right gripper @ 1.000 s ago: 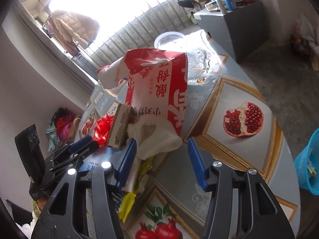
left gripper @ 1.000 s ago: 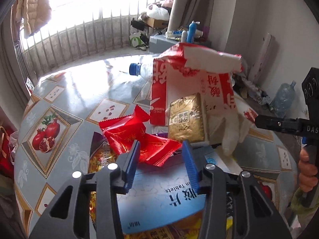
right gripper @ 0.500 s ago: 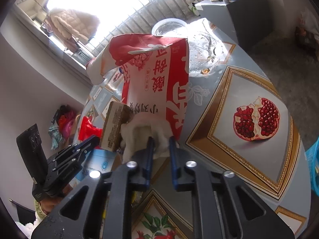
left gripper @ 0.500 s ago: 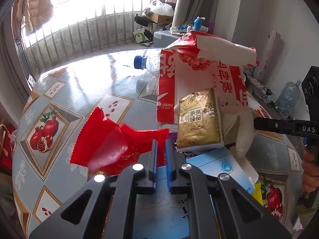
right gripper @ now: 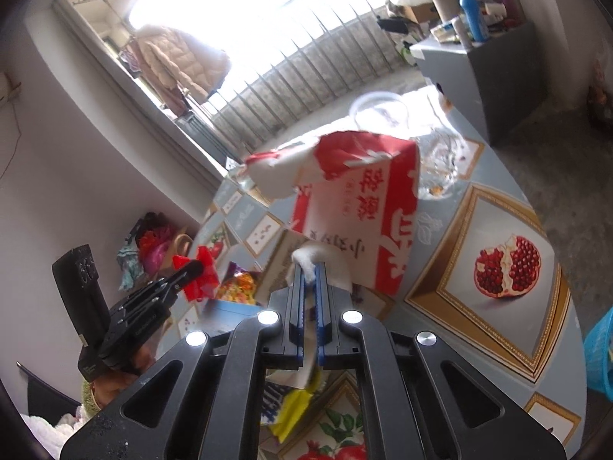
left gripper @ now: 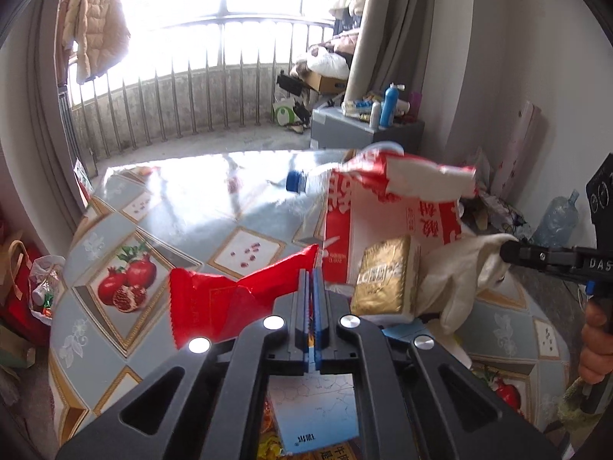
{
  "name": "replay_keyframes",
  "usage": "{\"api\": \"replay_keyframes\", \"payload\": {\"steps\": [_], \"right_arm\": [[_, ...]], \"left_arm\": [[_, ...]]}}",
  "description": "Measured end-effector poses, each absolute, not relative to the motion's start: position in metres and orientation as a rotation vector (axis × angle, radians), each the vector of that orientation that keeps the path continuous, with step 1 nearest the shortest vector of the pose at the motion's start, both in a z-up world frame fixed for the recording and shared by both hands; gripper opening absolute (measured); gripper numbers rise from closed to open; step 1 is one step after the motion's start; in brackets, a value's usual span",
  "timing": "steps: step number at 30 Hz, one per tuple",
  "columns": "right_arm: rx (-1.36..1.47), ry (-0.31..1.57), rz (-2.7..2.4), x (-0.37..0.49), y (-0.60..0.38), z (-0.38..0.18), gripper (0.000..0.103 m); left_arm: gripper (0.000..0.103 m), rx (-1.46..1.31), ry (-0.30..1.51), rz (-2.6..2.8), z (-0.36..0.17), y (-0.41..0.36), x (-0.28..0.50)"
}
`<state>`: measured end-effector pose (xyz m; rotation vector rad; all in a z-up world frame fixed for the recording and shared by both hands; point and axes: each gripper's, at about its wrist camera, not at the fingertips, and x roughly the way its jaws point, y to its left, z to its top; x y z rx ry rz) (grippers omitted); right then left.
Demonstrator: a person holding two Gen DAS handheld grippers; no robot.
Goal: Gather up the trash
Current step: 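Grasp the red wrapper with the left tool while the right tool grasps the white glove, then carry the red wrapper and white glove to the wastebasket and release them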
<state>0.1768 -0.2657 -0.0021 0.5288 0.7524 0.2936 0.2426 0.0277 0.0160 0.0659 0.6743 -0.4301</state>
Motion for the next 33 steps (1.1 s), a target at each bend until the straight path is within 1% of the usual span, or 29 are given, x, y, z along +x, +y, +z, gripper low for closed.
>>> {"api": "replay_keyframes", "payload": {"steps": [8, 17, 25, 33], "right_arm": [[0.491, 0.665, 0.295, 0.159, -0.268, 0.025, 0.003], [0.509, 0.569, 0.277, 0.128, -0.288, 0.046, 0.003], [0.55, 0.496, 0.212, 0.087, -0.33, 0.053, 0.003], [0.65, 0.433, 0.076, 0.038, -0.395, 0.038, 0.003]], "left_arm": [[0.001, 0.018, 0.584, -0.458, 0.059, 0.038, 0.21], [0.001, 0.008, 0.561, -0.552, 0.088, 0.016, 0.172], [0.001, 0.019, 0.559, -0.67, 0.103, -0.032, 0.143], [0.001, 0.055, 0.586, -0.855, 0.107, -0.118, 0.125]]}}
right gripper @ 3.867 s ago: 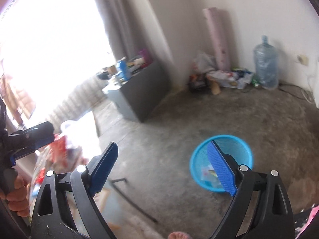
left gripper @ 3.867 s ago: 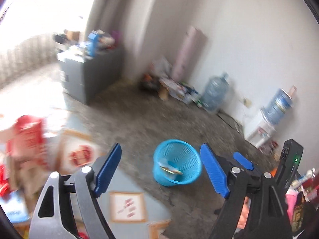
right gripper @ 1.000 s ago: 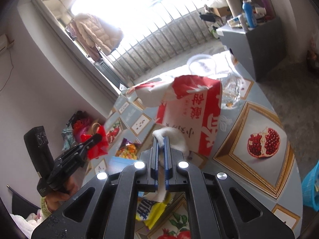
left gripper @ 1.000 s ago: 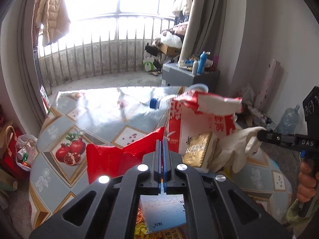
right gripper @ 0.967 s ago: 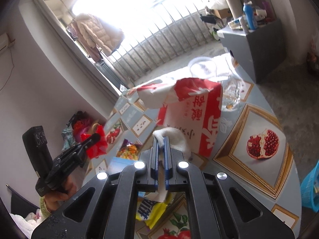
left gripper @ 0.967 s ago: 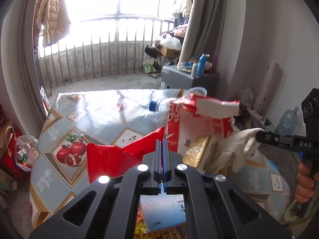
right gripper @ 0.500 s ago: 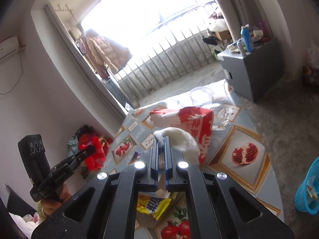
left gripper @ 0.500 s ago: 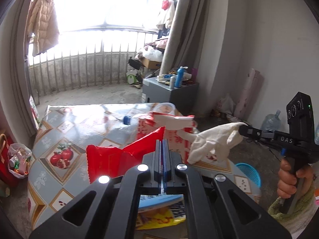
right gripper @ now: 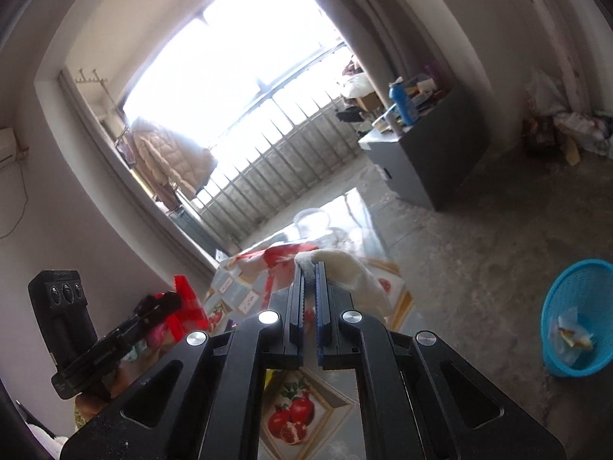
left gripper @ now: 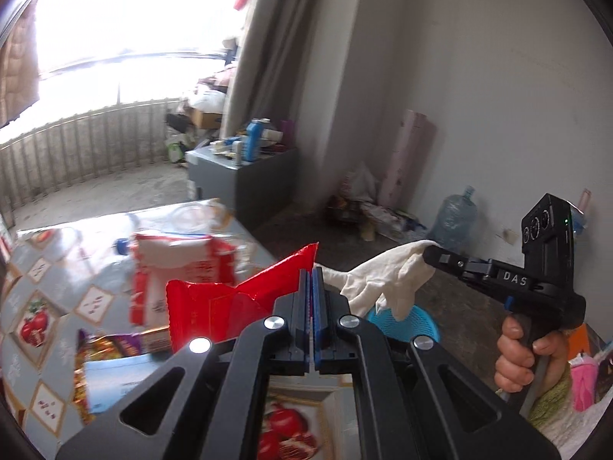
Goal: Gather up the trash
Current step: 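Carry the red wrapper and white glove to the wastebasket and release them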
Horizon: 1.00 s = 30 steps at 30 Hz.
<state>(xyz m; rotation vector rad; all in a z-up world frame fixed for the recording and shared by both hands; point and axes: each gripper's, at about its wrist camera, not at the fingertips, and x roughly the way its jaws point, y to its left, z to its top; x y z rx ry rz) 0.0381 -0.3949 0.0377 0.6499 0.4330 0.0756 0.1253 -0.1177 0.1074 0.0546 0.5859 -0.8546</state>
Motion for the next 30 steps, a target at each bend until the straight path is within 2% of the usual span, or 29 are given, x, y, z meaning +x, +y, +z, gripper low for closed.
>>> {"api": "replay_keyframes", "payload": {"steps": [11, 20, 24, 30], "right_arm": [[0.757, 0.397, -0.313, -0.038, -0.515, -0.006, 0.003], [0.911, 0.494, -0.479, -0.04, -0.573, -0.088, 0.003], [0.941, 0.533, -0.521, -0.042, -0.597, -0.111, 0.003], [1.0, 0.571, -0.558, -0.037, -0.628, -0.143, 0.003]], "left_arm": [[0.001, 0.103, 0.762, -1.166, 0.078, -0.303, 0.131], [0.002, 0.152, 1.078, -1.239, -0.008, -0.467, 0.149], [0.002, 0.15, 1.211, -1.264, -0.045, -0.514, 0.155], [0.002, 0.13, 1.313, -1.245, -0.083, -0.564, 0.164]]}}
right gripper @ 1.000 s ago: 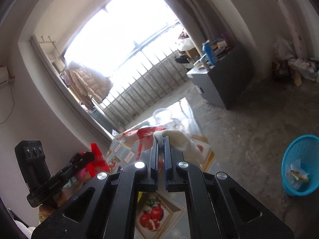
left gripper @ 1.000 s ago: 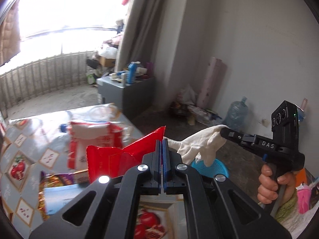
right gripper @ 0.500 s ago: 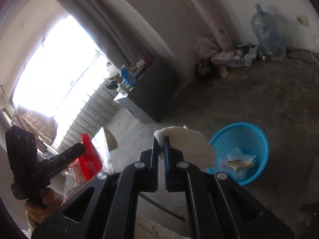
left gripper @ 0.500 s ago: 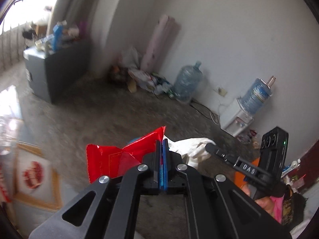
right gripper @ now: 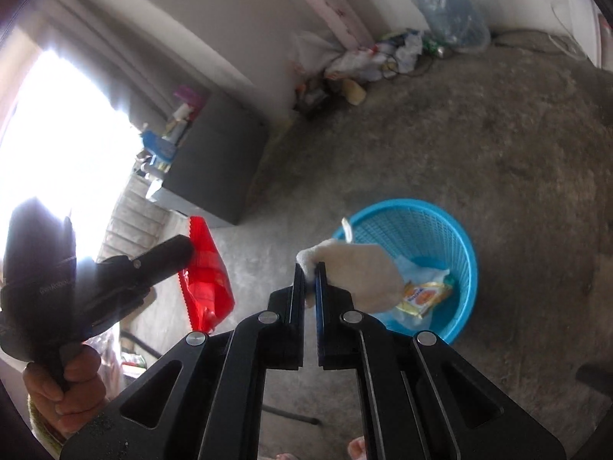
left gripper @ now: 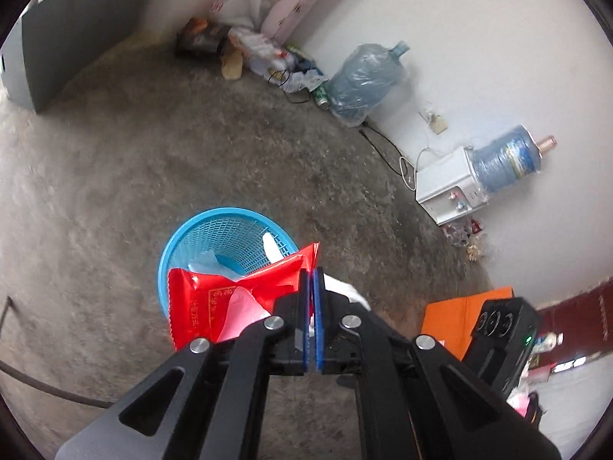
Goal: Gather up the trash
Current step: 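Carry the red wrapper and white glove to the wastebasket and release them, then move both open tools back over the table toward the medicine box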
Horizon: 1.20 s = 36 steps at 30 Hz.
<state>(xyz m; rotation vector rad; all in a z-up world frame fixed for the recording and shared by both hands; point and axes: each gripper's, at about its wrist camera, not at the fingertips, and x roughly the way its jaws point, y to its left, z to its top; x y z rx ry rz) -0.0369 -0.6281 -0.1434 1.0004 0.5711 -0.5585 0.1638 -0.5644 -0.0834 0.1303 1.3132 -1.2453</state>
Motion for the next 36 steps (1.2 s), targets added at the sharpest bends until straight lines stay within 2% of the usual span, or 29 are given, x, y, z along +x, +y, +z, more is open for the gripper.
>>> {"api": "replay_keyframes", "payload": {"steps": [4, 6, 7, 12, 20, 24, 26, 31, 36], "right_arm": [[1.025, 0.603, -0.583, -0.033, -0.643, -0.164, 0.008], [1.038, 0.622, -0.59, -0.032, -0.648, -0.174, 0.013], [1.048, 0.64, -0.598, -0.032, -0.651, -0.179, 0.02], [1.109, 0.682, -0.61, -0.041, -0.653, -0.194, 0.023], [1.086, 0.641, -0.613, -0.054, -0.639, -0.167, 0.029], [1.022, 0.62, -0.62, -0.056, -0.623, -0.137, 0.036], [0.97, 0.608, -0.615, -0.055, -0.608, -0.118, 0.045], [0.837, 0.618, -0.542, -0.046, -0.567, -0.076, 0.056], [0.721, 0.601, -0.444, -0.038, -0.524, -0.031, 0.062]], "left_arm": [[0.003, 0.116, 1.355, -1.218, -0.105, -0.584, 0.169], [0.016, 0.115, 1.391, -1.198, -0.113, -0.592, 0.171], [0.021, 0.109, 1.408, -1.192, -0.116, -0.594, 0.17], [0.021, 0.098, 1.416, -1.231, -0.115, -0.598, 0.162], [0.022, 0.104, 1.328, -1.274, -0.076, -0.58, 0.152], [0.022, 0.117, 1.202, -1.292, -0.03, -0.547, 0.146], [0.022, 0.133, 1.105, -1.293, -0.005, -0.522, 0.139], [0.022, 0.2, 0.926, -1.243, 0.042, -0.45, 0.124], [0.04, 0.172, 0.825, -1.141, 0.076, -0.359, 0.119]]}}
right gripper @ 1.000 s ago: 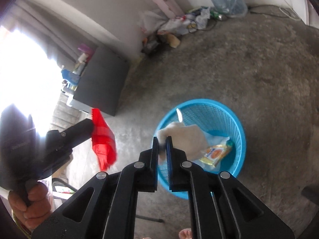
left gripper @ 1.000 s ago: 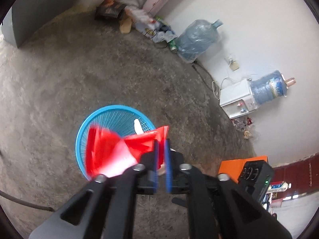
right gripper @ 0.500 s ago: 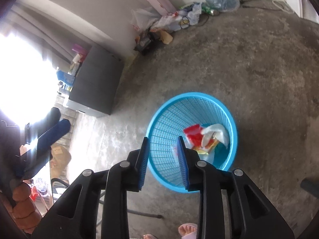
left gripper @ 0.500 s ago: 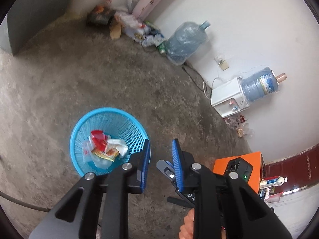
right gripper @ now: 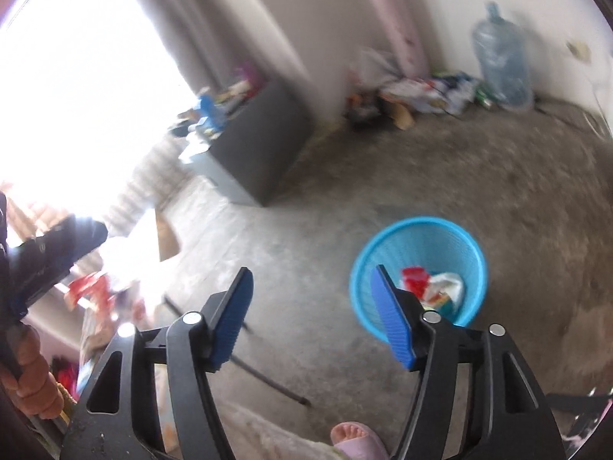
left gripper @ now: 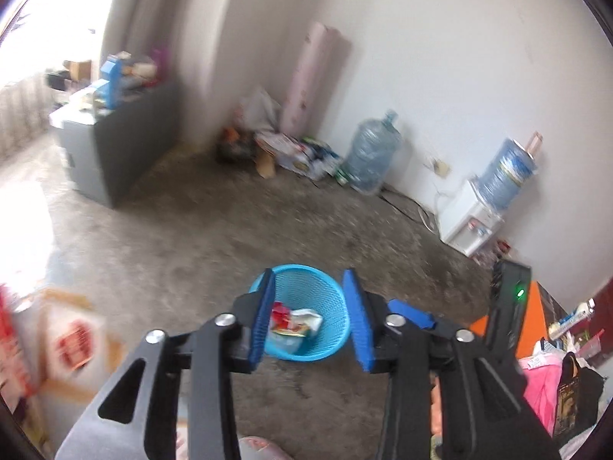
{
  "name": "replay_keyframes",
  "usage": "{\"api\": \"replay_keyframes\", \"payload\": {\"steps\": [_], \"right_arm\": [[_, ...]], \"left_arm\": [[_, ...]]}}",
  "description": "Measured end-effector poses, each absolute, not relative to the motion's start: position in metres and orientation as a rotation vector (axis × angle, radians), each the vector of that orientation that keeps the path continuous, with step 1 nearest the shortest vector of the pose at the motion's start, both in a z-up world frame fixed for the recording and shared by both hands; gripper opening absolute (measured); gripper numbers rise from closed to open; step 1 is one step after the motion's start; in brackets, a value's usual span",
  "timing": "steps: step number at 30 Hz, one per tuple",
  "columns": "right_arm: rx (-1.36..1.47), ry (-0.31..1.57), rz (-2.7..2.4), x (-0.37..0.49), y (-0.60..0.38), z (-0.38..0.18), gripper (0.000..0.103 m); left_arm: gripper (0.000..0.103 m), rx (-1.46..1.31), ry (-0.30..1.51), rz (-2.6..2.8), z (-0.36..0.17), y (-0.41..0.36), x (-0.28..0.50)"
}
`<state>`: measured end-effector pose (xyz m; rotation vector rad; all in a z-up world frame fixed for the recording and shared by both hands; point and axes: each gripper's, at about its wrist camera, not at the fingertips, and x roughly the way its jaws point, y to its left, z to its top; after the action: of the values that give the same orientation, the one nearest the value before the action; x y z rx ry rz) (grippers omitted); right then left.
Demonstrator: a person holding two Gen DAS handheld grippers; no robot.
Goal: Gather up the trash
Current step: 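Move both open tools back over the table toward the medicine box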
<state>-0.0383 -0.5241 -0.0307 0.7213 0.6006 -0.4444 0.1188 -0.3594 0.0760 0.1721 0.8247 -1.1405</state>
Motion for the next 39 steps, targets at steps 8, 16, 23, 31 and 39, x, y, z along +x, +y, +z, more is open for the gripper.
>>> {"api": "replay_keyframes", "payload": {"steps": [8, 16, 23, 31, 39], "right_arm": [[0.64, 0.567, -0.27, -0.024, -0.469, 0.009, 0.066], [0.584, 0.612, -0.102, 0.002, -0.411, 0.02, 0.066], [0.499, 0.642, 0.04, 0.023, -0.351, 0.035, 0.066], [0.461, 0.683, 0.126, 0.028, -0.309, 0.037, 0.066], [0.456, 0.774, 0.195, 0.052, -0.266, 0.024, 0.066]], "left_arm": [[0.056, 0.099, 0.721, -0.923, 0.097, -0.233, 0.108], [0.061, 0.035, 0.708, -0.703, 0.1, -0.12, 0.102], [0.062, -0.015, 0.674, -0.568, 0.106, -0.043, 0.103], [0.062, -0.131, 0.666, -0.413, 0.092, 0.047, 0.09], [0.062, -0.219, 0.705, -0.339, 0.06, 0.096, 0.093]]}}
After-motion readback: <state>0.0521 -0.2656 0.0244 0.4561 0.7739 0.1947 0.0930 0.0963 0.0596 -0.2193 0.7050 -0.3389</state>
